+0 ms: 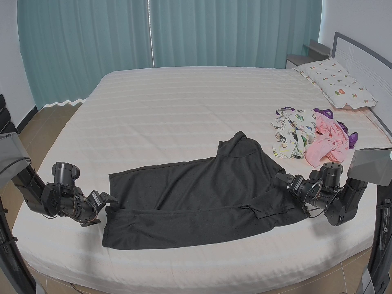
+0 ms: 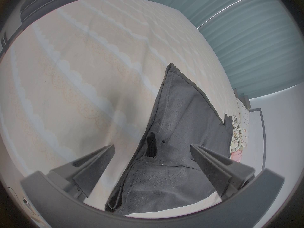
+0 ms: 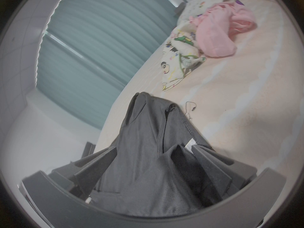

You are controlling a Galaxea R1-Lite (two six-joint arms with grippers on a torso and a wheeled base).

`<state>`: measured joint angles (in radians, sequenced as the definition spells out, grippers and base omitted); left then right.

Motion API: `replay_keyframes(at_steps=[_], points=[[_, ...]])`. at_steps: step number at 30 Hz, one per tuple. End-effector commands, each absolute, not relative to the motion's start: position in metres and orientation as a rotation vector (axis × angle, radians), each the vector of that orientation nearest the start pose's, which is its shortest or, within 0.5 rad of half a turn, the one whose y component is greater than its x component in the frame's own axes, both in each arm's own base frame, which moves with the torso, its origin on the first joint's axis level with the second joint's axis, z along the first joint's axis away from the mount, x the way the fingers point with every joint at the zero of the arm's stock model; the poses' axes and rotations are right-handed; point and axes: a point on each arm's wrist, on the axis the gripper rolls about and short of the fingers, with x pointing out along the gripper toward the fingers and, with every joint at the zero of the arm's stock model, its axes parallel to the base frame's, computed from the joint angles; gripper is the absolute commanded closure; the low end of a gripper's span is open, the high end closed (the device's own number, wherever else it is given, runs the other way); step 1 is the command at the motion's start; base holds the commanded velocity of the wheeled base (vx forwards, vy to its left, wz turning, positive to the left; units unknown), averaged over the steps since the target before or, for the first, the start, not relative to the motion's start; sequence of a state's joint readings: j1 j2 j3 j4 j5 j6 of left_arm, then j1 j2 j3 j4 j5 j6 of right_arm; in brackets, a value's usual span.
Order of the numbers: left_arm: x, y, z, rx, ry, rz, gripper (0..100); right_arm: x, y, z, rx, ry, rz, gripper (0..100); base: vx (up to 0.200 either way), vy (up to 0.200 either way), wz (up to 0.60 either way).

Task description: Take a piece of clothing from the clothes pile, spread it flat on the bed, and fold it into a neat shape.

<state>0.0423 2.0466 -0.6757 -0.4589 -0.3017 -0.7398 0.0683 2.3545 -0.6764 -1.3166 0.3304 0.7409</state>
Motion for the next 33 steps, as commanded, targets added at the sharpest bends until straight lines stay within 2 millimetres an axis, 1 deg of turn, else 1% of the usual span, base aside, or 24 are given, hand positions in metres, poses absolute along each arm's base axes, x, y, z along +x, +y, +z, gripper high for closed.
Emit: replay_keyframes(at_steps=[1, 5, 9, 17, 26, 27, 29, 33], points=[[0.311, 0.008, 0.034, -0.847, 0.933, 0.102, 0, 0.362, 0.027, 0.005, 0.871, 0.454, 0.179, 0, 0.0, 0.0, 0.0], [0.311, 0.008, 0.035, -0.879, 0.927, 0.115, 0, 0.359, 0.024, 0.005, 0.942, 0.469, 0.155, 0, 0.0, 0.0, 0.0], [0.31, 0.008, 0.035, -0.882, 0.915, 0.109, 0, 0.358, 0.025, 0.007, 0.973, 0.472, 0.154, 0, 0.2, 0.0, 0.0], [0.31, 0.008, 0.035, -0.881, 0.913, 0.11, 0, 0.354, 0.025, 0.01, 0.971, 0.456, 0.162, 0, 0.2, 0.0, 0.0], [0.308, 0.008, 0.044, -0.879, 0.888, 0.1, 0, 0.351, 0.03, 0.007, 0.967, 0.466, 0.17, 0, 0.0, 0.0, 0.0], [0.308, 0.008, 0.049, -0.877, 0.87, 0.093, 0, 0.351, 0.03, 0.006, 0.967, 0.467, 0.169, 0, 0.0, 0.0, 0.0], [0.308, 0.008, 0.052, -0.874, 0.861, 0.09, 0, 0.351, 0.03, 0.006, 0.965, 0.467, 0.169, 0, 0.0, 0.0, 0.0], [0.315, 0.009, 0.054, -0.86, 0.835, 0.089, 0, 0.351, 0.03, 0.006, 0.965, 0.466, 0.168, 0, 0.0, 0.0, 0.0]])
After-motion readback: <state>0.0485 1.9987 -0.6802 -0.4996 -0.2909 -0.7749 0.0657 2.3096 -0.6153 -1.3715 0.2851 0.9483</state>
